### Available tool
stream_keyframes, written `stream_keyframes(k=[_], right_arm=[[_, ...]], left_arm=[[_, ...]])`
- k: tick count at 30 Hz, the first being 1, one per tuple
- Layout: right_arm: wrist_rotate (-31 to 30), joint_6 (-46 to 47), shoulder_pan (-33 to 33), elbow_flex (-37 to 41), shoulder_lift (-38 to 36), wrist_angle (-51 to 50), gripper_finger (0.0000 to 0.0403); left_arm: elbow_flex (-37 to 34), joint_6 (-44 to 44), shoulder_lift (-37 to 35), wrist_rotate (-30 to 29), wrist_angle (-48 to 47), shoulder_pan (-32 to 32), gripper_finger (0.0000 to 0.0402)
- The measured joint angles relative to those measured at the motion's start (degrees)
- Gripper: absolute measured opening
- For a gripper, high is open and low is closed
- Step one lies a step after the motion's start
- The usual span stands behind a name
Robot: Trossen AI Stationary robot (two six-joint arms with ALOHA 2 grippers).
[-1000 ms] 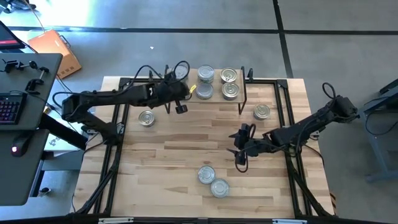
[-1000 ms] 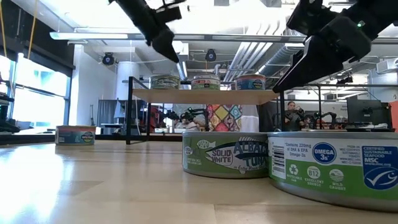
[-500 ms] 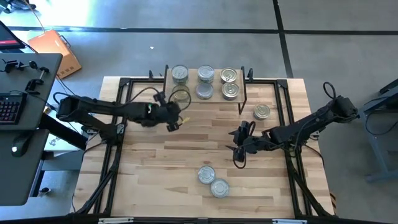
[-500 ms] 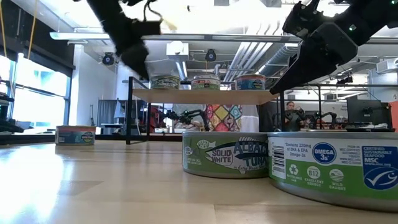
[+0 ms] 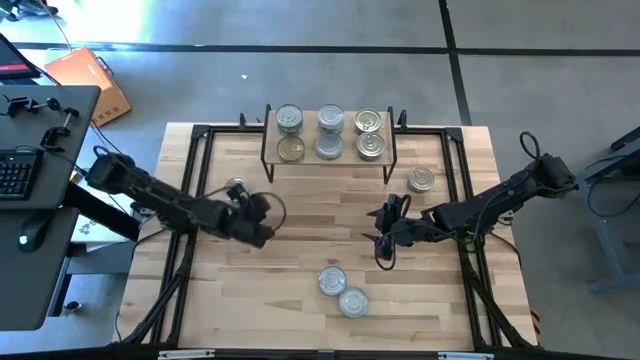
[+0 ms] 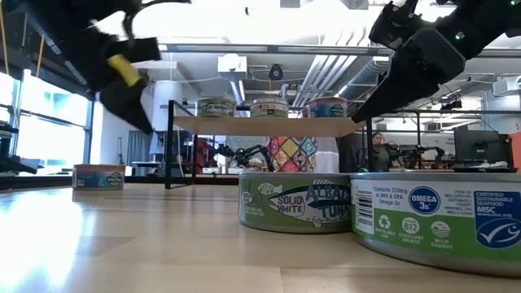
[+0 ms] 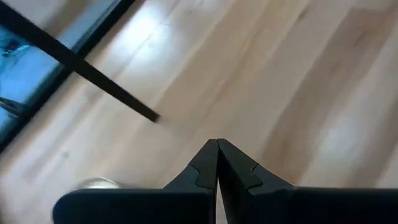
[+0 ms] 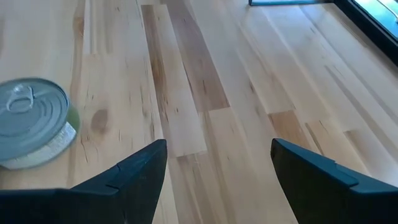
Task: Stack canned seafood by type on shelf
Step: Stack the left blue tuna can on top of the top blue tuna can on the shelf
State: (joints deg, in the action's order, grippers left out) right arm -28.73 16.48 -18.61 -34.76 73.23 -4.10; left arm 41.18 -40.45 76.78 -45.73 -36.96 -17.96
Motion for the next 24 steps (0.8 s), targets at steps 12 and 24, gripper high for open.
stream_keyframes(k=[12,24], right_arm=[[0.0,2.0,0.0,0.0,0.0,2.4,0.0282],[0.0,4.5,0.0,0.0,0.0,2.3,0.0282]], left_arm=[[-9.8,-7.3,0.0,-9.2,11.2,-7.4,0.0000],[-16.5,-26.4,-7.8,-20.1,3.7,-8.5,0.0034]])
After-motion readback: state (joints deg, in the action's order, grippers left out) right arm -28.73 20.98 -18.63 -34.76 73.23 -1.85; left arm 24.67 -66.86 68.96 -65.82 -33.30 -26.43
